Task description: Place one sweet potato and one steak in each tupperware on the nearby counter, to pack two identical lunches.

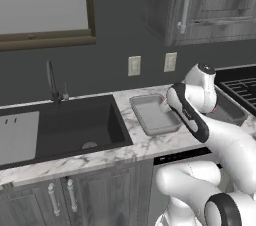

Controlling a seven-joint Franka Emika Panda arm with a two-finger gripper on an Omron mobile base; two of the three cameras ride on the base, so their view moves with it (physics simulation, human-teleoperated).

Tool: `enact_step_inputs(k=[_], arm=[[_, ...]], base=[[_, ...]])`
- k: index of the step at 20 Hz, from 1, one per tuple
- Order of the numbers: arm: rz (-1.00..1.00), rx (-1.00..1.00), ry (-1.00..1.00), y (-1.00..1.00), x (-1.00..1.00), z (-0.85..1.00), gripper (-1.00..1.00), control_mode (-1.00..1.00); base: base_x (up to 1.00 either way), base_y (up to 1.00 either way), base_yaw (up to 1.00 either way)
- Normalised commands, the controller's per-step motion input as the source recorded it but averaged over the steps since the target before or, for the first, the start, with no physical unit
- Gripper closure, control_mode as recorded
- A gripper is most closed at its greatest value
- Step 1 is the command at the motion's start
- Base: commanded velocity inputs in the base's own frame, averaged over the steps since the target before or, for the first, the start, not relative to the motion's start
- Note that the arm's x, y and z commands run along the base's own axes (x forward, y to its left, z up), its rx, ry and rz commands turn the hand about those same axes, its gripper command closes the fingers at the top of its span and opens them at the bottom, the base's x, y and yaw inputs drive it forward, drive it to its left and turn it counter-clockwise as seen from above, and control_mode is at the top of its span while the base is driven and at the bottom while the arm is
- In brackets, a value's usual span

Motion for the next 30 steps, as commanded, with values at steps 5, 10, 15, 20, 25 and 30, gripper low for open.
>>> enact_step_inputs(k=[5,10,15,20,25,30], arm=[[0.00,0.00,-0.01,0.00,0.35,-0.57,1.00,-1.00],[0.00,0.00,-0.03,0.00,0.35,-0.41,1.00,-1.00],[0.00,0.00,0.00,0.00,0.33,-0.25,1.00,-1.00],[0.00,0.00,0.00,-0.02,0.36,-0.21,1.00,-1.00],[0.00,0.00,0.00,-0.08,0.34,-0.21,1.00,-1.00],[0.00,0.00,0.00,-0.09,0.32,-0.19,1.00,-1.00]], base=[[0.00,0.00,0.00],[0.00,0.00,0.00],[0.00,0.00,0.00],[0.00,0.00,0.00],[0.00,0.00,0.00],[0.00,0.00,0.00]])
